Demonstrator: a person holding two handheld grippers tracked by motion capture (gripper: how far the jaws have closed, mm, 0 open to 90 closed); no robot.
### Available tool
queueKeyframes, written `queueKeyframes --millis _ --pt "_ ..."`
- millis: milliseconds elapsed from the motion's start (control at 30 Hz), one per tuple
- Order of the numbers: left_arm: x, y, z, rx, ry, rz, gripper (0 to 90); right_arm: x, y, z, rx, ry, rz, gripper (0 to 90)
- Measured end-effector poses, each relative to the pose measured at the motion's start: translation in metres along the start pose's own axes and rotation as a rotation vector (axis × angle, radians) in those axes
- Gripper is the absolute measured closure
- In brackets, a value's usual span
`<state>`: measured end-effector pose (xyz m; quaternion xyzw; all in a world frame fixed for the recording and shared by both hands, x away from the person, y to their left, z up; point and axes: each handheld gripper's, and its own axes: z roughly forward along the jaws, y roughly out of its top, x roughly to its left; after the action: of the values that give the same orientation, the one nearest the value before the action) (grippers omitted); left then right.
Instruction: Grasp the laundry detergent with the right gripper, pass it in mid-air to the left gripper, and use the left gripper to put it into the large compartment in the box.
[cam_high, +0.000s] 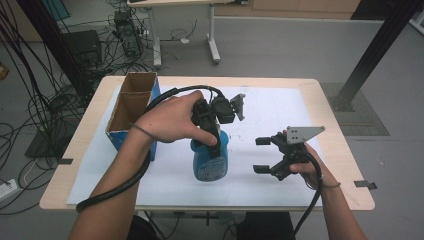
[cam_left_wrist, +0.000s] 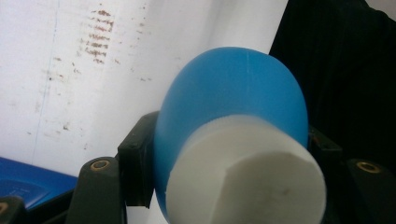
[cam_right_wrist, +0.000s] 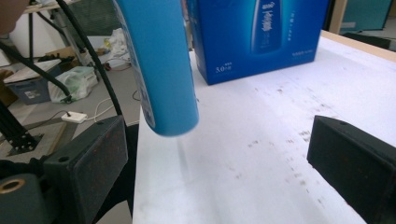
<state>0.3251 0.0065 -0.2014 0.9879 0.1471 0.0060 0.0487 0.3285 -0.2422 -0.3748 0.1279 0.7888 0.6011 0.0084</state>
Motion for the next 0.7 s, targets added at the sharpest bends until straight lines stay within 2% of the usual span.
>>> queueKeyframes --millis 333,400,567,700 --pt "0.001 0.003 -0.010 0.003 0.030 -0.057 36.4 -0.004 -0.012 -0.011 -0.015 -0.037 0.031 4.8" --pt "0.002 0.003 -0.015 0.006 0.031 -0.065 36.4 -0.004 -0.013 -0.012 -0.020 -0.040 0.035 4.8" --pt "0.003 0.005 -0.032 -0.040 0.040 -0.106 36.3 -0.006 -0.016 -0.013 -0.023 -0.051 0.042 4.6" --pt "0.004 0.006 -0.045 -0.038 0.050 -0.127 36.4 -0.007 -0.019 -0.013 -0.026 -0.053 0.046 4.5"
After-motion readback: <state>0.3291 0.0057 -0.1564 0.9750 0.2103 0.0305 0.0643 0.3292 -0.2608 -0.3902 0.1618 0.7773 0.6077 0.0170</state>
